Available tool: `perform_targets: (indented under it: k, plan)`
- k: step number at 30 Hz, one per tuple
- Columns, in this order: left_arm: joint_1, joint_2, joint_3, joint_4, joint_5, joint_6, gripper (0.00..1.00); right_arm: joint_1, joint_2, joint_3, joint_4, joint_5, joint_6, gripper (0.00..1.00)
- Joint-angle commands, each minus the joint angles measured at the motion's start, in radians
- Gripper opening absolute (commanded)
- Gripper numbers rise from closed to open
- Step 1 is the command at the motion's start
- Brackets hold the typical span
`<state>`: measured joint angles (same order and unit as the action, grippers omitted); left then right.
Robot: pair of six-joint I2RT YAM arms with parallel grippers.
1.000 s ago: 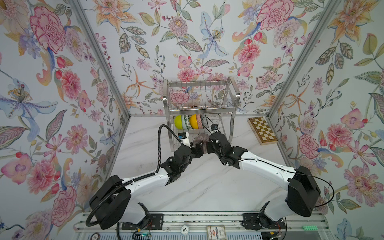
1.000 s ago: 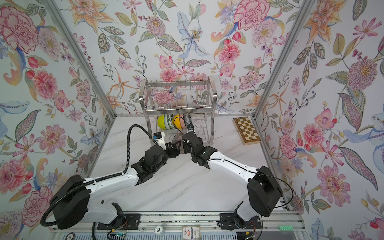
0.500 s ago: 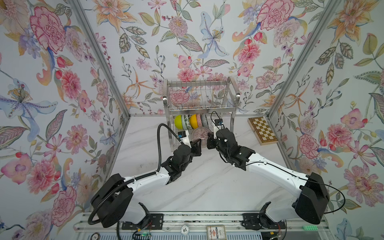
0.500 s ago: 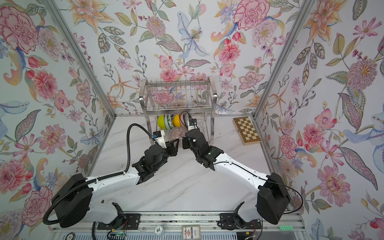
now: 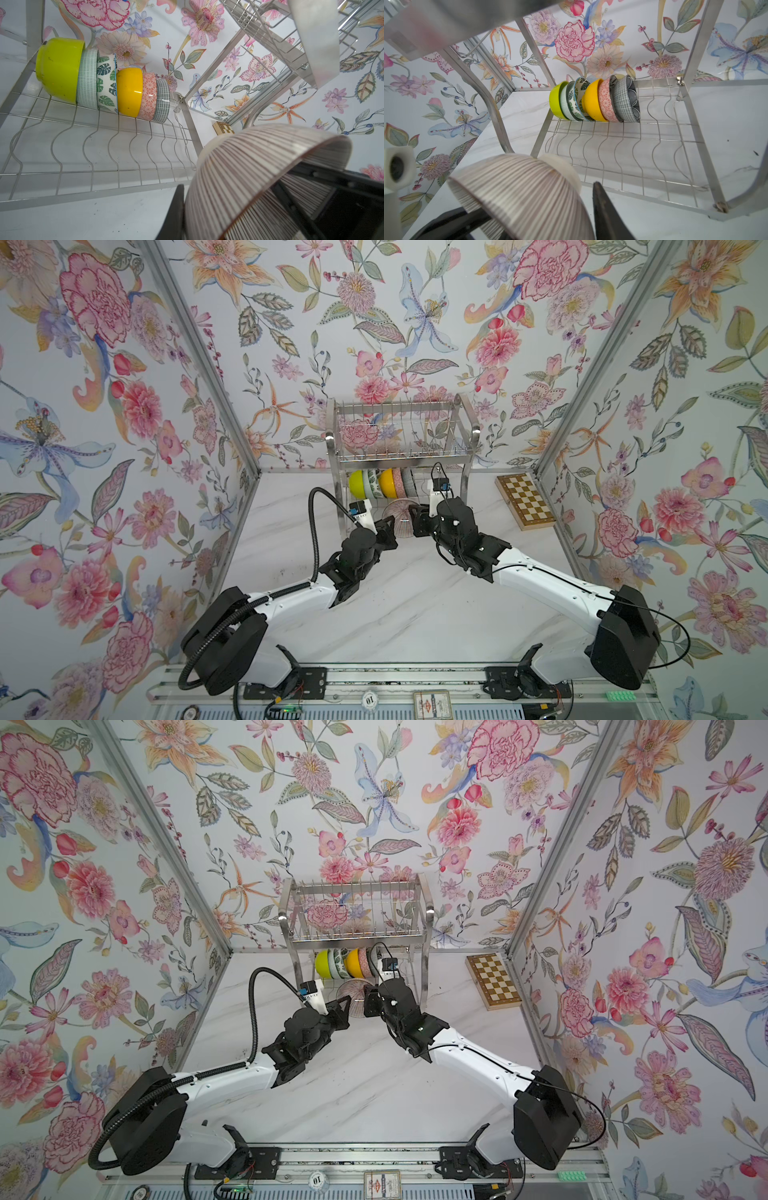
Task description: Load the bowls into the dish rack
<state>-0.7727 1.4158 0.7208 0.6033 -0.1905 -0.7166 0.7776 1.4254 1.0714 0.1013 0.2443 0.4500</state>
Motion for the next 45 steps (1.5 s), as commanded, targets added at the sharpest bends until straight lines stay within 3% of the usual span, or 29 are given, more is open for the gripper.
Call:
perform_targets:
  k: [1, 7, 10, 13, 16, 20, 25, 30, 45]
  plan:
    - [-0.002, -0.02, -0.009, 0.025, -0.008, 0.01, 0.0, -0.02, 0.001, 0.013, 0.053, -0.048, 0.059, 0.4]
    - [0.016, -0.025, 0.009, -0.028, -0.077, 0.027, 0.0, -0.042, -0.008, 0.017, 0.036, -0.09, 0.098, 0.59]
    - [0.027, -0.03, 0.024, -0.078, -0.163, 0.034, 0.0, -0.052, -0.022, 0.013, 0.037, -0.109, 0.123, 0.75]
    - [0.051, -0.029, 0.03, -0.093, -0.228, 0.047, 0.0, -0.059, -0.035, 0.009, 0.031, -0.119, 0.148, 0.99]
    - [0.059, -0.025, 0.045, -0.088, -0.301, 0.107, 0.0, -0.089, -0.036, 0.007, 0.024, -0.17, 0.225, 0.99]
    - [0.055, 0.012, 0.055, -0.022, -0.392, 0.256, 0.0, -0.173, -0.024, -0.017, 0.058, -0.287, 0.431, 0.99]
    - [0.047, 0.079, 0.042, 0.106, -0.488, 0.4, 0.0, -0.201, -0.04, -0.036, 0.035, -0.245, 0.664, 0.98]
    - [0.023, 0.183, 0.056, 0.236, -0.542, 0.522, 0.0, -0.193, -0.078, -0.088, 0.093, -0.175, 0.878, 0.91]
    - [-0.05, 0.355, 0.105, 0.49, -0.503, 0.686, 0.0, -0.104, 0.034, -0.061, 0.241, -0.196, 1.222, 0.79]
